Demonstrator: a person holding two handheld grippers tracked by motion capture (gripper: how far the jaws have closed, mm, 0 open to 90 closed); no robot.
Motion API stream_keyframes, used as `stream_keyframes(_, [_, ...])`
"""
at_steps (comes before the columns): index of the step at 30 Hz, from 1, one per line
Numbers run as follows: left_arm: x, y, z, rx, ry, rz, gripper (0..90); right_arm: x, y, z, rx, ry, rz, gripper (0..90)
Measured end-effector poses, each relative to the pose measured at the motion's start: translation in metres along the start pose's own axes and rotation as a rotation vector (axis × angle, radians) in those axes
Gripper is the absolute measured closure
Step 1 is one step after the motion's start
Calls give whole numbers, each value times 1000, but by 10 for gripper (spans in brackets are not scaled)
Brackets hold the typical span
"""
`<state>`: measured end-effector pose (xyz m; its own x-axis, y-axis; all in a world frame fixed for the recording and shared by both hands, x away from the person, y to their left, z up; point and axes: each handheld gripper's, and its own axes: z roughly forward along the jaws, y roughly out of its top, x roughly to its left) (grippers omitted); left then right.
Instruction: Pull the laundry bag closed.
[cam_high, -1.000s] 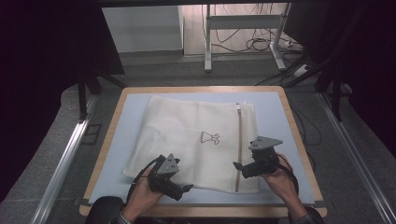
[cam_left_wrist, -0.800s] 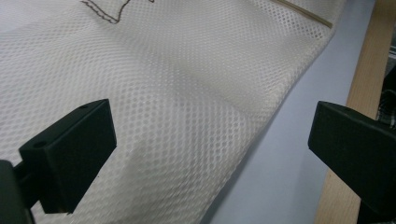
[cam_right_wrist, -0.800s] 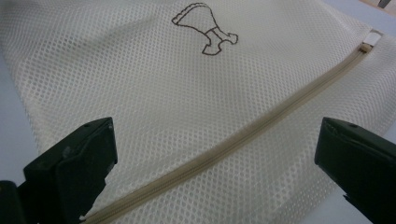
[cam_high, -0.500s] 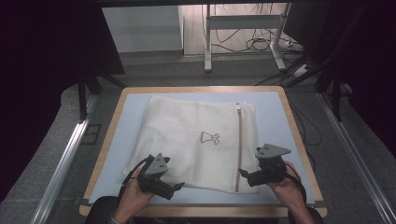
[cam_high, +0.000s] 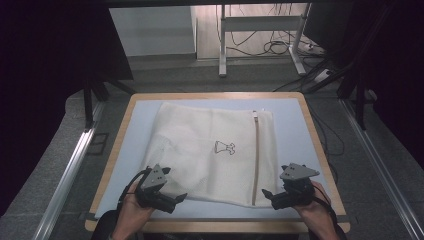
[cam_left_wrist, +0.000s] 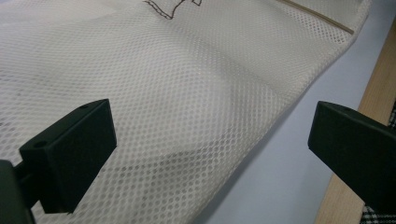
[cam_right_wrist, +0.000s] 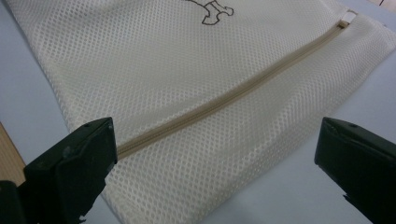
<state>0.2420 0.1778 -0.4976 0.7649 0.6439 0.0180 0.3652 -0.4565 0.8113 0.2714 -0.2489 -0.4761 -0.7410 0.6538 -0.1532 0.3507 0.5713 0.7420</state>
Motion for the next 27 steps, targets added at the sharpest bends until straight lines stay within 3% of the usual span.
stream_keyframes(11, [9,-13,-18,-25,43,-48,8,4,-16,-16,4,-21,23,0])
stream_keyframes(27, [18,-34,-32,0,84,-94,9,11,-42,-39,7,-31,87,0])
